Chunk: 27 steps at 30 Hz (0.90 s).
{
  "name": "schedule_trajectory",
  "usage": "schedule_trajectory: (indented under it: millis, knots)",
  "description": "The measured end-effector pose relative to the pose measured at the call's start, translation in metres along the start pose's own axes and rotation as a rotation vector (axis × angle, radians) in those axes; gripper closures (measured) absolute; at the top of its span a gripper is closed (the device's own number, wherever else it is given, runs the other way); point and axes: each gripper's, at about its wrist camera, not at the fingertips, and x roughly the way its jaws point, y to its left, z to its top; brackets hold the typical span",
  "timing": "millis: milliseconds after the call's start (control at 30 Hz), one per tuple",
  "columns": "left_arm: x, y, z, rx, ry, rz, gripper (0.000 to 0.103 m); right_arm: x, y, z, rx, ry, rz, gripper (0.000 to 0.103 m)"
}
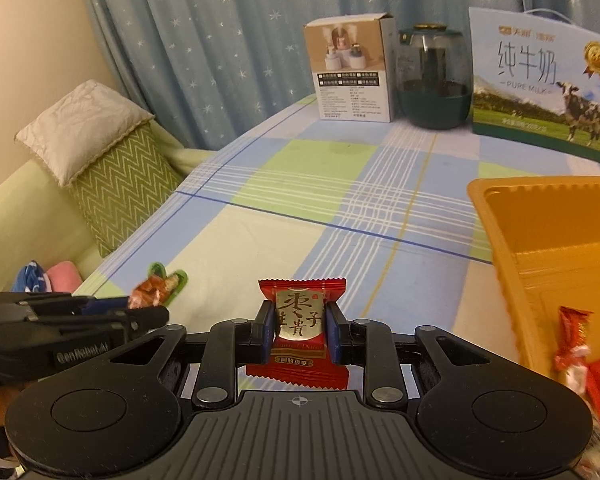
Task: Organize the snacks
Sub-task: 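Carry the snack bar and red packet over the orange tray with both grippers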
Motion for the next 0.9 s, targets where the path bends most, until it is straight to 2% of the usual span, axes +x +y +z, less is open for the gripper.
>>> schedule_trajectory:
  millis: [267, 900]
  knots:
    - [-0.054, -0.018, -0.007, -0.033, -0.045, 0.015, 0.077, -0.045, 0.013, -0.016, -0.012, -0.007, -0.035, 0.076]
    - [-0.153, -0.083, -0.022, -0.054, -0.081, -0.036, 0.077, -0.165, 0.022, -0.028, 0.026, -0.091, -0.077, 0.076]
